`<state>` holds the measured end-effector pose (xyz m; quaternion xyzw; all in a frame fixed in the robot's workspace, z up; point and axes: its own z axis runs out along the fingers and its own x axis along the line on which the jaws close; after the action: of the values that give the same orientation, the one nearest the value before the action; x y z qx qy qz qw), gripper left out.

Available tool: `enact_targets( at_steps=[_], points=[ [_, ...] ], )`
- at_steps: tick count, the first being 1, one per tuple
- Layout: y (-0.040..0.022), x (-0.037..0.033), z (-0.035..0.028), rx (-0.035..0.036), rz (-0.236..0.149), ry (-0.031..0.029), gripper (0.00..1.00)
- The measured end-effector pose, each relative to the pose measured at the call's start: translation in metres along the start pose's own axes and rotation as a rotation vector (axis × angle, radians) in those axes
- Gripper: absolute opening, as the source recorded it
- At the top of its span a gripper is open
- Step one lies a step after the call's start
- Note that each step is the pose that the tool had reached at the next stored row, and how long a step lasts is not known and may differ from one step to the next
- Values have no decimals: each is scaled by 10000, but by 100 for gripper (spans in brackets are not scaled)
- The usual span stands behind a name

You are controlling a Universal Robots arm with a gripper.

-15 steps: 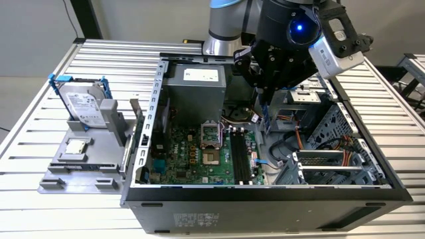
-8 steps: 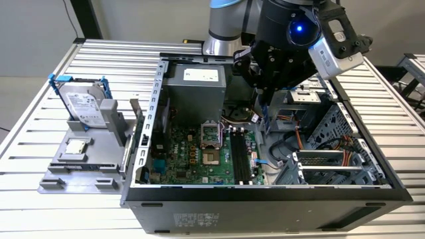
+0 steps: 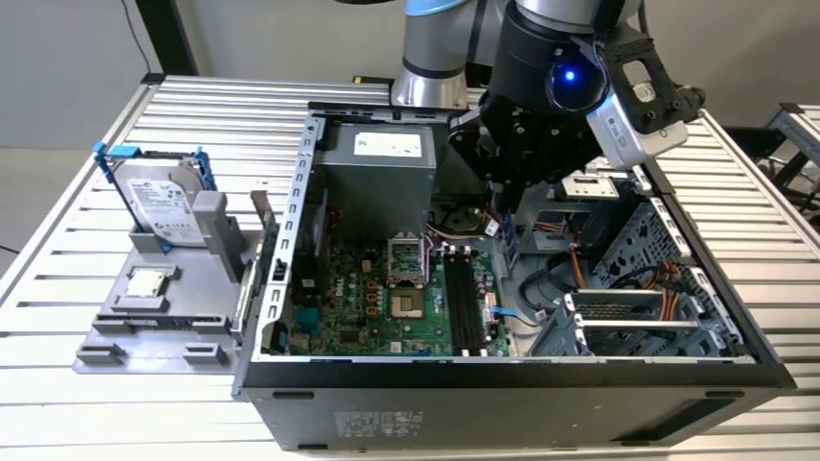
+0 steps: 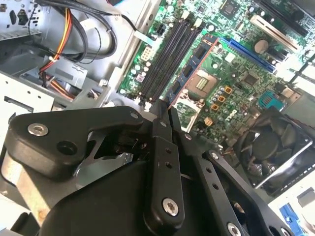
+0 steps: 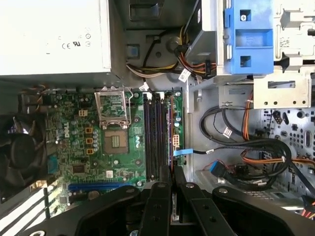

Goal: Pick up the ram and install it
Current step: 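Insert the ram into the slot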

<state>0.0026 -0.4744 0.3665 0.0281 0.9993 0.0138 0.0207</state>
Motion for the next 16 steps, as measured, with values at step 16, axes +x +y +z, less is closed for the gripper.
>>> enact_targets(
  at_steps=[16],
  points=[
    [-6,14,391,26,-62,1,0]
  ],
)
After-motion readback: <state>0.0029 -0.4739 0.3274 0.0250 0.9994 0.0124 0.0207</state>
